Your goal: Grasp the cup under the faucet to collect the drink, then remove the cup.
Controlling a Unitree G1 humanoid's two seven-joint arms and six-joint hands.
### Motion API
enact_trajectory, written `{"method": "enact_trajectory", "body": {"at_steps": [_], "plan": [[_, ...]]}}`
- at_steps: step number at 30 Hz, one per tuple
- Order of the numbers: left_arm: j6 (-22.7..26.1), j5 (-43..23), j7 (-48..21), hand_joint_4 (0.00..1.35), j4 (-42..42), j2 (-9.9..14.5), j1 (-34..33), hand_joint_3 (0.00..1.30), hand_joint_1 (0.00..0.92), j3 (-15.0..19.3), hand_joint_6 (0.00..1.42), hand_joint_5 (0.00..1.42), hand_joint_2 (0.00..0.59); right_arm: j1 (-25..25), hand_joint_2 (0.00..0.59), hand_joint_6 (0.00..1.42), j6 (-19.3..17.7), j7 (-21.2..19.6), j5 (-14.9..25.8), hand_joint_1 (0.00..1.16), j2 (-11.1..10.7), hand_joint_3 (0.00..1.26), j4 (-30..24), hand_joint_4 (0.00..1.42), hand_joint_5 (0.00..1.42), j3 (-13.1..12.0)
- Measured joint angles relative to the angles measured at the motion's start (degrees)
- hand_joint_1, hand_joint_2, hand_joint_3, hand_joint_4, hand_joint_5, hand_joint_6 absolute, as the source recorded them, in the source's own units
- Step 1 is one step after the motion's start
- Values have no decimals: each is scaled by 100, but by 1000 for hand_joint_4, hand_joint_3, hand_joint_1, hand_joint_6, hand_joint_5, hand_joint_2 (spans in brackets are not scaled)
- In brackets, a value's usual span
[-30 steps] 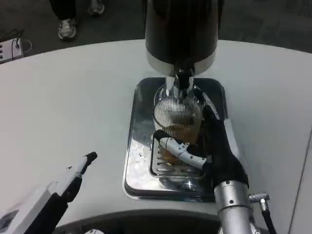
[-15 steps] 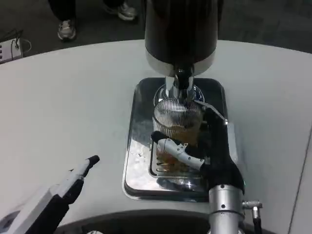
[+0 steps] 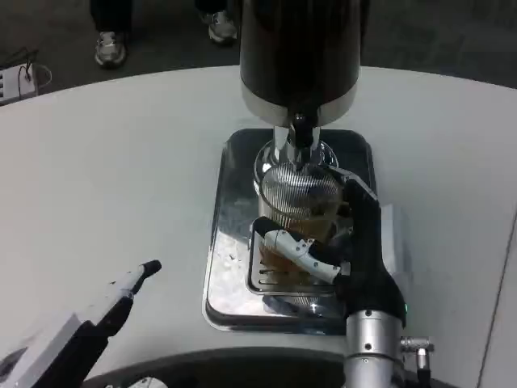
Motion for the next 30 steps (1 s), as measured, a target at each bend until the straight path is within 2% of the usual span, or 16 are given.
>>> {"method": "enact_trajectory", "body": {"at_steps": [3, 6, 14, 20, 30], "plan": [[-17, -85, 0, 0, 68, 13, -30, 55, 0, 20, 89, 0, 47, 56, 231, 1387, 9, 15, -20, 947, 5, 975, -65, 1209, 1302, 60], [-34, -147, 0, 0, 142, 27, -59, 56, 0, 31, 89, 0, 47, 202, 230, 1421, 69, 180, -28, 942, 21, 1012, -271, 1242, 1328, 140], [-144, -198, 0, 0, 304, 32, -125, 56, 0, 35, 89, 0, 47, 600, 232, 1424, 142, 755, -119, 946, 25, 1075, -914, 1309, 1396, 367], [-189, -238, 1, 0, 395, 35, -164, 56, 0, 44, 89, 0, 47, 965, 232, 1424, 206, 1271, -153, 948, -109, 1106, -1508, 1336, 1424, 542], [-395, -272, 1, 0, 525, 154, -396, 56, 0, 76, 89, 0, 47, 1967, 234, 1424, 412, 2274, -35, 956, -345, 1141, -2865, 1366, 1424, 734]]}}
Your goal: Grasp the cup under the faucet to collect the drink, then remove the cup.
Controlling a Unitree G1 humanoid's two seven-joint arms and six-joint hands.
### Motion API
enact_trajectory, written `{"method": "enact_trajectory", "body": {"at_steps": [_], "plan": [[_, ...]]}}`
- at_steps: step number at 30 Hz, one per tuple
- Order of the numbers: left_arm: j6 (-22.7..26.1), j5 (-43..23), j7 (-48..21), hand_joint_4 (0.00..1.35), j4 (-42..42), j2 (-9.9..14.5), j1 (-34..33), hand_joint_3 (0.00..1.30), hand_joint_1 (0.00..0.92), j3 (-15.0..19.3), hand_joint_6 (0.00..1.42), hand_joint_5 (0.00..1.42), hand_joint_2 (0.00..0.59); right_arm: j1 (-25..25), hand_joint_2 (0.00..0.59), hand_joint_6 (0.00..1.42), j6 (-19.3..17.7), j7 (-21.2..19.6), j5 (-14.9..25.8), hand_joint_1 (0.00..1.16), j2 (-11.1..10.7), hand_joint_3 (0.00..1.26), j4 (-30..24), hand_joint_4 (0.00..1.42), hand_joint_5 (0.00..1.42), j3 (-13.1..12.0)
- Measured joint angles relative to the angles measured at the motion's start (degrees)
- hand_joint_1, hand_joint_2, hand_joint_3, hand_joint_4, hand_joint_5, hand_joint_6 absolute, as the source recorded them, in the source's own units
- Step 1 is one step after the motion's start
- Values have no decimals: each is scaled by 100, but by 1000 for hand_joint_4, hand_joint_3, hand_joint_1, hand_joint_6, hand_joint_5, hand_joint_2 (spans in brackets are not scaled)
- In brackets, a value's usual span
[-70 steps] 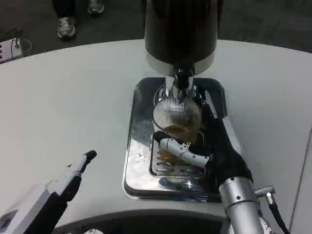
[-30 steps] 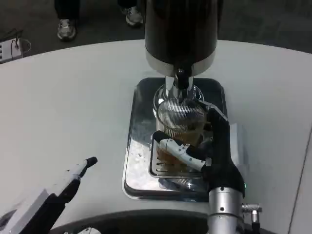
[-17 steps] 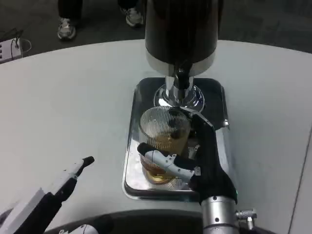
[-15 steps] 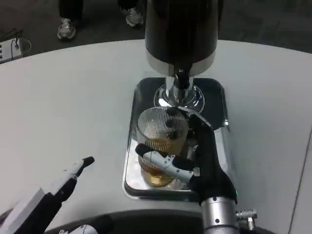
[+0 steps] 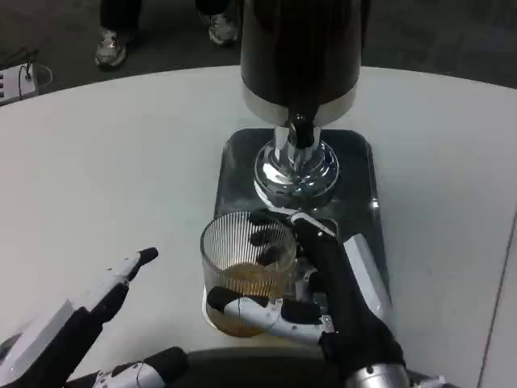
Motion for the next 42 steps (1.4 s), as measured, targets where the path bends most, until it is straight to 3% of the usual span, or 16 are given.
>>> {"method": "enact_trajectory", "body": {"at_steps": [5, 12, 14, 19, 24, 34, 42], "plan": [[-187, 2, -1, 0, 78, 116, -220, 56, 0, -34, 89, 0, 47, 427, 234, 1424, 134, 543, 193, 959, -223, 1142, -1000, 1380, 1424, -97], [-432, 18, -3, 0, 91, 298, -378, 53, 0, -189, 84, 0, 48, 528, 226, 1424, 273, 1269, 549, 965, -665, 1142, -1999, 1380, 1424, -587], [-483, 36, -7, 0, 56, 319, -364, 51, 0, -203, 82, 0, 48, 594, 225, 1424, 293, 1498, 660, 966, -896, 1142, -2227, 1380, 1424, -762], [-533, 81, -18, 0, -217, 321, -238, 30, 0, -211, 66, 0, 48, 942, 224, 1424, 310, 1909, 966, 968, -1306, 1142, -2772, 1380, 1424, -1193], [-542, 141, -26, 0, -443, 310, -63, 19, 0, -227, 51, 0, 48, 1319, 221, 1424, 314, 2191, 1248, 968, -1578, 1142, -3223, 1380, 1424, -1631], [-394, 416, -26, 0, -992, 187, 112, 0, 0, -322, 37, 0, 50, 1938, 217, 1424, 310, 2582, 1787, 969, -1910, 1142, -3791, 1380, 1424, -2253], [-245, 698, -55, 0, -1255, 139, 151, 0, 0, -448, 9, 0, 53, 2238, 215, 1424, 258, 2680, 1992, 962, -2006, 1142, -3972, 1380, 1424, -2500]]}}
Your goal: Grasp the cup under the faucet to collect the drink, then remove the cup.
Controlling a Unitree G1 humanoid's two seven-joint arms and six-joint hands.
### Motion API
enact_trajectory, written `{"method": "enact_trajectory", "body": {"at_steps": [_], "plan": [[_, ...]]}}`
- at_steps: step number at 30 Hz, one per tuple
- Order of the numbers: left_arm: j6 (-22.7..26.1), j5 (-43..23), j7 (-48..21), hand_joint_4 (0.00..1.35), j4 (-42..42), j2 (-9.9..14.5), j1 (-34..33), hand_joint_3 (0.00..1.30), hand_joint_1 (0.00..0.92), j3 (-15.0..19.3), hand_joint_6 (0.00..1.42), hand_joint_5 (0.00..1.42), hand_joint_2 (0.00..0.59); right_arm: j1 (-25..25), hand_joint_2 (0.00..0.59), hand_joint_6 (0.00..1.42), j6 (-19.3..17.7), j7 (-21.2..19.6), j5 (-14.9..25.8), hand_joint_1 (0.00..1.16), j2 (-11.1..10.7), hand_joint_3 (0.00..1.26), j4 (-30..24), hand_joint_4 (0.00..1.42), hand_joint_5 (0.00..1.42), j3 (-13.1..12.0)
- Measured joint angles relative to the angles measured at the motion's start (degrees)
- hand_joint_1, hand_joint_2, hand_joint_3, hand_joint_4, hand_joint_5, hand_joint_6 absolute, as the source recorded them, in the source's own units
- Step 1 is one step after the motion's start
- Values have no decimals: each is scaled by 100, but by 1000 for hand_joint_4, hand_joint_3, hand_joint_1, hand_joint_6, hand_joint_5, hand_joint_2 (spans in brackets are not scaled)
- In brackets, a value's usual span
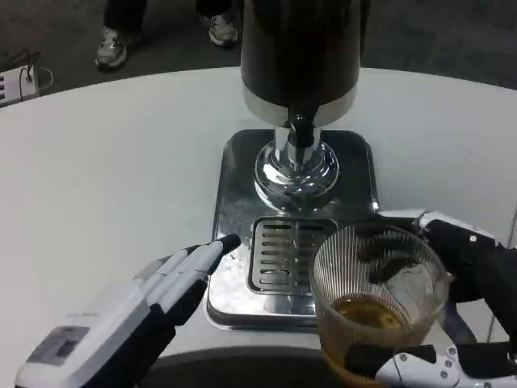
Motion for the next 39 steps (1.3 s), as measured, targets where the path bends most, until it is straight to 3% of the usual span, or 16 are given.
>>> {"method": "enact_trajectory", "body": {"at_steps": [16, 39], "plan": [[219, 472, -323, 0, -283, 115, -29, 0, 0, -28, 0, 0, 45, 102, 214, 1424, -73, 92, 153, 956, -67, 1142, -135, 1380, 1424, -31], [389, 550, -447, 0, -283, 123, -32, 0, 0, -20, 0, 0, 43, 118, 214, 1424, -91, 94, 162, 956, -67, 1133, -134, 1380, 1424, -79]]}}
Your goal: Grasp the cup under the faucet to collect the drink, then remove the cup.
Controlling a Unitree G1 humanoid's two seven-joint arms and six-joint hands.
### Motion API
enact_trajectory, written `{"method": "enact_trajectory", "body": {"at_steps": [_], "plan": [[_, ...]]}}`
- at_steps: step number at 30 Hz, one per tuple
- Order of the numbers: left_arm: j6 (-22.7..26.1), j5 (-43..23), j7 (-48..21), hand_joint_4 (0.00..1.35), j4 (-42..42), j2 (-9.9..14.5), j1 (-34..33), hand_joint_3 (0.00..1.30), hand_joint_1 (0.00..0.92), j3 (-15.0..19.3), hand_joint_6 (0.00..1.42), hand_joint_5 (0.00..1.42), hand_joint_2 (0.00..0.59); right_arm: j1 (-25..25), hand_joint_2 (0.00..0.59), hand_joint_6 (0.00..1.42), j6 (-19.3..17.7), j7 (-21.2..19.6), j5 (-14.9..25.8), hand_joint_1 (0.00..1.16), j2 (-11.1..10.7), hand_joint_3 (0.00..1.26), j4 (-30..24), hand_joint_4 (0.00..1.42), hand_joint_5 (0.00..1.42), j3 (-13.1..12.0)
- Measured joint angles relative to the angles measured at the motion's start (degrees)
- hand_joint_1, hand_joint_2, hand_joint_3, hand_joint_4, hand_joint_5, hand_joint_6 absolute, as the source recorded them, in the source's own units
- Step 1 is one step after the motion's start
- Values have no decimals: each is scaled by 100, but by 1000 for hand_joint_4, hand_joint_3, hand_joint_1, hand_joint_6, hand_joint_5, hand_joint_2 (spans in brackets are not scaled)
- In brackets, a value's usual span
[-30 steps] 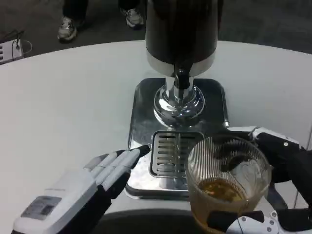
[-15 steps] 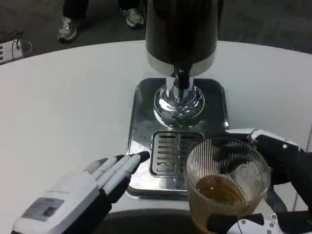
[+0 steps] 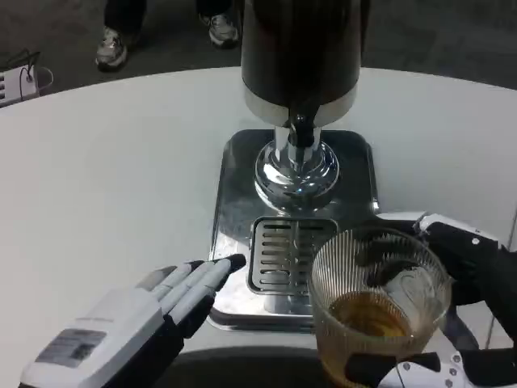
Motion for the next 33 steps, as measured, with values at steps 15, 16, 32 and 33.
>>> {"method": "enact_trajectory", "body": {"at_steps": [15, 16, 32, 33], "plan": [[94, -11, -5, 0, -51, 0, 27, 0, 0, 3, 0, 0, 43, 27, 214, 1424, -2, 0, 13, 955, 0, 1132, 0, 1380, 1424, -39], [99, -14, -7, 0, -51, 0, 29, 0, 0, 3, 0, 0, 43, 29, 214, 1424, -2, 0, 13, 955, 0, 1132, 0, 1380, 1424, -38], [148, -128, -57, 0, -52, 1, 48, 0, 0, 61, 0, 0, 43, 42, 214, 1424, -2, 0, 13, 955, 8, 1142, -2, 1380, 1424, 25], [148, -132, -57, 0, -52, 1, 50, 0, 0, 66, 0, 0, 43, 42, 214, 1424, -2, 0, 13, 955, 9, 1142, -2, 1380, 1424, 32]]}}
